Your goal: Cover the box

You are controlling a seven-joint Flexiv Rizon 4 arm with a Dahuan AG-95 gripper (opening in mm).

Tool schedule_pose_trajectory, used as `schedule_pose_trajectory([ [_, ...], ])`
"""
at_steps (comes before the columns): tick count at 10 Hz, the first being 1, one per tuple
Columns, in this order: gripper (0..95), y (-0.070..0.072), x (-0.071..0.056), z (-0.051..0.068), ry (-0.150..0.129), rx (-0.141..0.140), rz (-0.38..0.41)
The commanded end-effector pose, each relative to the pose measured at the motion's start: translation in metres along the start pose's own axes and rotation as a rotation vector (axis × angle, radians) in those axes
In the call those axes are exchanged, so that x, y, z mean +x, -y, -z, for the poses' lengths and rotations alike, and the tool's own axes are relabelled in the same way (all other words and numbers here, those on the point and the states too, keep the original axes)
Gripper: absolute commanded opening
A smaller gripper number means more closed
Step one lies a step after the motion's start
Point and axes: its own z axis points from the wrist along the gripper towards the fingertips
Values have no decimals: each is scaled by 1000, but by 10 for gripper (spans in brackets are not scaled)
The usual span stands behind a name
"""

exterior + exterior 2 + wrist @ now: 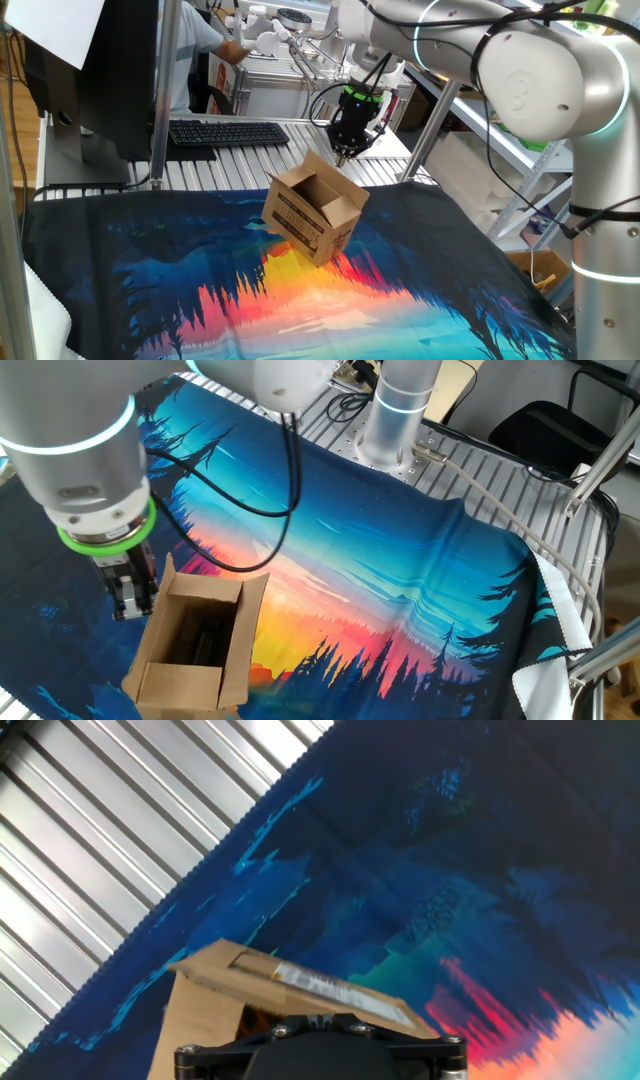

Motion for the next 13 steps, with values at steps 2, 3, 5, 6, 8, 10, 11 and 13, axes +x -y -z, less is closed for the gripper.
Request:
schedule_pose_trajectory([
  [2, 0, 0, -1, -3, 10, -3, -2],
  [3, 0, 0, -1, -4, 9, -6, -3],
  [5, 0, -2, 2, -10, 9, -13, -14],
  [6, 0, -3, 3, -12, 7, -16, -20],
  [8, 0, -4, 5, -15, 6, -21, -26],
  [10, 0, -5, 6, -19, 0, -28, -32],
  [11, 0, -5, 8, -22, -2, -35, -38],
  [13, 0, -6, 11, -27, 1, -44, -46],
])
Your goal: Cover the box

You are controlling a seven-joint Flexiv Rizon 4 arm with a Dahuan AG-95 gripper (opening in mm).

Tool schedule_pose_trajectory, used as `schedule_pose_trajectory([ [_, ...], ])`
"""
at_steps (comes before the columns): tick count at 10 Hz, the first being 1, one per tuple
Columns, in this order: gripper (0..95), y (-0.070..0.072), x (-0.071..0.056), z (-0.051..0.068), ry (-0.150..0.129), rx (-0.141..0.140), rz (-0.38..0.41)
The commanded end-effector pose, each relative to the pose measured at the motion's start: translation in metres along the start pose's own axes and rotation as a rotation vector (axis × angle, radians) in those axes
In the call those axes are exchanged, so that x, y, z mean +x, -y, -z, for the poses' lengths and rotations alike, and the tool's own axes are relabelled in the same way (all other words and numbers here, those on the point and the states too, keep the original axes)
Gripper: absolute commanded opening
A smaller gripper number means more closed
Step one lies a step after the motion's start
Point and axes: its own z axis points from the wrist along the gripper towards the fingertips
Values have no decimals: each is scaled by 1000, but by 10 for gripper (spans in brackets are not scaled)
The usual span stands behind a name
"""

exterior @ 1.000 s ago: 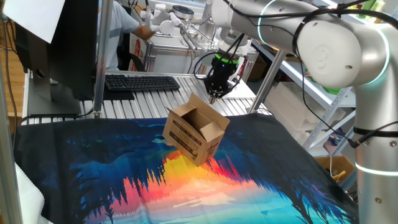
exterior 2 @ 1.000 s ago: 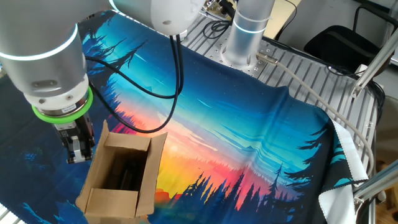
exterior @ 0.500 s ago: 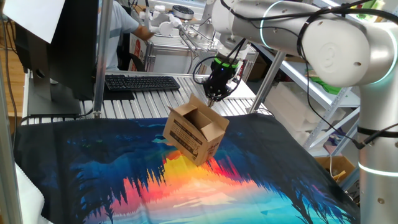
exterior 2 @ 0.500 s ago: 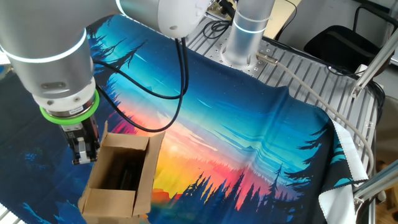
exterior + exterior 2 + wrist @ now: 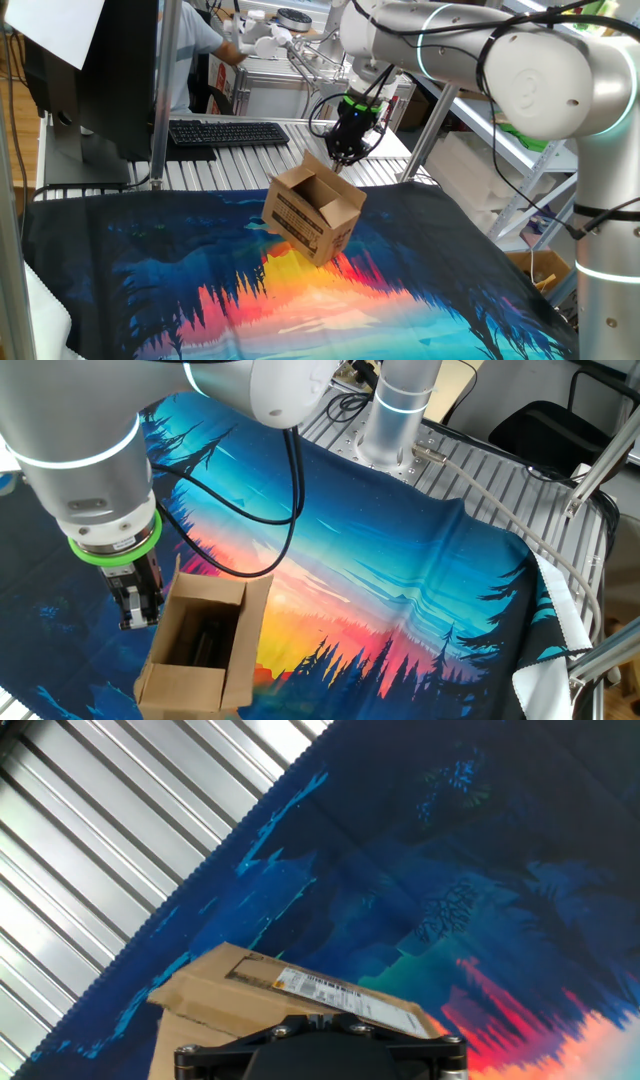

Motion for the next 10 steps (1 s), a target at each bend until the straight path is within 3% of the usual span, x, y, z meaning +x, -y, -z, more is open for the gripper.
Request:
schedule_pose_trajectory([
  [1, 0, 0, 3, -3, 6, -7, -4],
  [3, 0, 1, 3, 2, -7, -3, 2],
  [5, 0, 3, 1, 13, -44, -13, 6],
  [10, 0, 3, 2, 14, -43, -12, 5],
])
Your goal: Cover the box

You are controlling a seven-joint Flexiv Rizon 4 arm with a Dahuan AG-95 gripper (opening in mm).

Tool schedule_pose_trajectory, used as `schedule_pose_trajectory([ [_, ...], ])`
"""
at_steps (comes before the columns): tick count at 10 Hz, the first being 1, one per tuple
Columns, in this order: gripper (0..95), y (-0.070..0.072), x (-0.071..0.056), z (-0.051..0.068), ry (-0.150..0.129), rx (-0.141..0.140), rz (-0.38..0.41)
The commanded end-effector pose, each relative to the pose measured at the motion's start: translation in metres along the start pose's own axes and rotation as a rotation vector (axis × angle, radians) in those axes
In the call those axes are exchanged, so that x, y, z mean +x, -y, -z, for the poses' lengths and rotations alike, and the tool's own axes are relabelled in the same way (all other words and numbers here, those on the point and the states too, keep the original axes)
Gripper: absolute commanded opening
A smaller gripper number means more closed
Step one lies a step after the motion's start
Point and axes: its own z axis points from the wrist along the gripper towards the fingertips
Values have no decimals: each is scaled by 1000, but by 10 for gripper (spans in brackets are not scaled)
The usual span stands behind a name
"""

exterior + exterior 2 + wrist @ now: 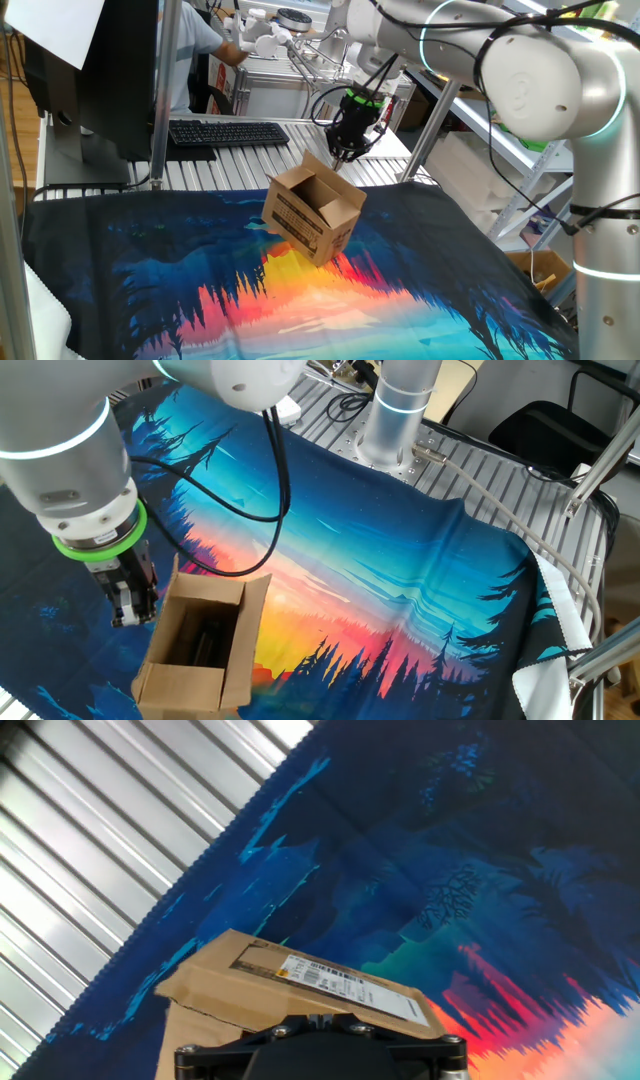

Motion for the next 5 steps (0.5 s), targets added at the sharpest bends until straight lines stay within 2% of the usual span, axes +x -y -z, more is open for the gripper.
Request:
schedule_pose_trajectory([
  [1, 0, 3, 3, 0, 8, -3, 0],
  [5, 0, 1, 7, 4, 8, 1, -6],
])
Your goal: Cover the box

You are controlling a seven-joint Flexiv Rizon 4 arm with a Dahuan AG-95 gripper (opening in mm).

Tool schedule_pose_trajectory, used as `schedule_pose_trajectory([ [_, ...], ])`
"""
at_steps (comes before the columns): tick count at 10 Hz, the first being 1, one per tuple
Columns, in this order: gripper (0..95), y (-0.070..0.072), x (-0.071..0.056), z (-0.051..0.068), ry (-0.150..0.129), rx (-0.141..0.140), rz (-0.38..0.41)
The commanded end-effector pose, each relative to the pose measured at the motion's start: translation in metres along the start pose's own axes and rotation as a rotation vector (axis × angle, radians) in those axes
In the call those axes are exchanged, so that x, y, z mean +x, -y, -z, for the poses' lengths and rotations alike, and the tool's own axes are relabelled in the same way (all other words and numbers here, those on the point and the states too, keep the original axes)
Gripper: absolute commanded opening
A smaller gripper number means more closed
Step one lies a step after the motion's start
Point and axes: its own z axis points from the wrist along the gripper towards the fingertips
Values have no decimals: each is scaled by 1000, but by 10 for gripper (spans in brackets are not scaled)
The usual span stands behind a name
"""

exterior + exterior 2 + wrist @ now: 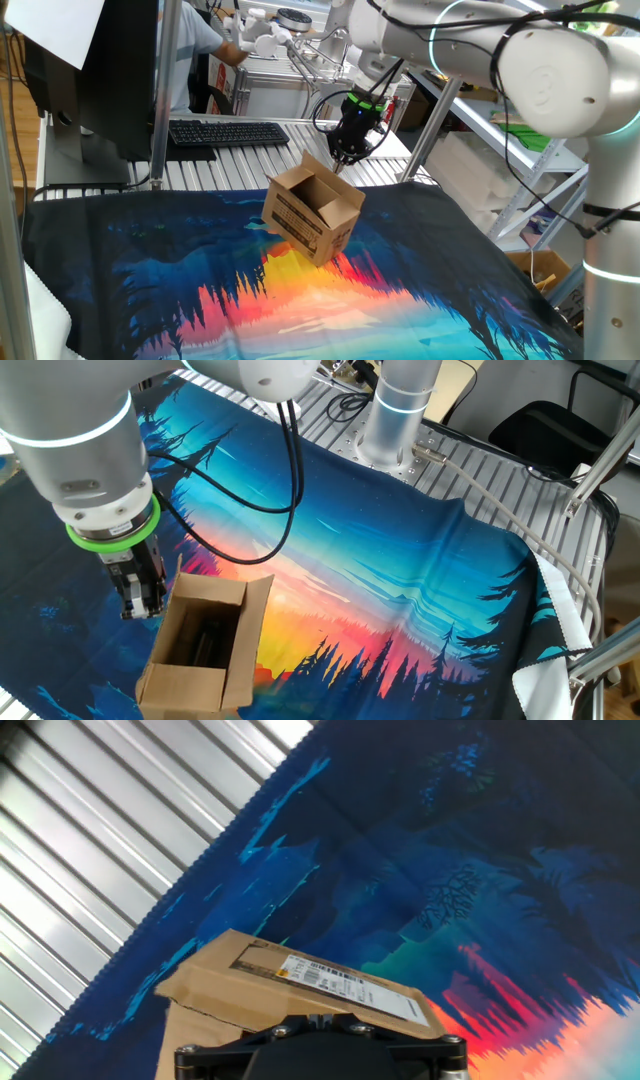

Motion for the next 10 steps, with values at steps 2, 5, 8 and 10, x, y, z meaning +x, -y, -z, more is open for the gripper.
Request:
schedule_pose_trajectory([
  [2, 0, -1, -1, 1, -3, 2, -1],
  [5, 0, -2, 0, -3, 0, -2, -6],
  [8, 0, -4, 1, -16, 10, -13, -13],
  [10, 0, -5, 2, -23, 18, -21, -15],
])
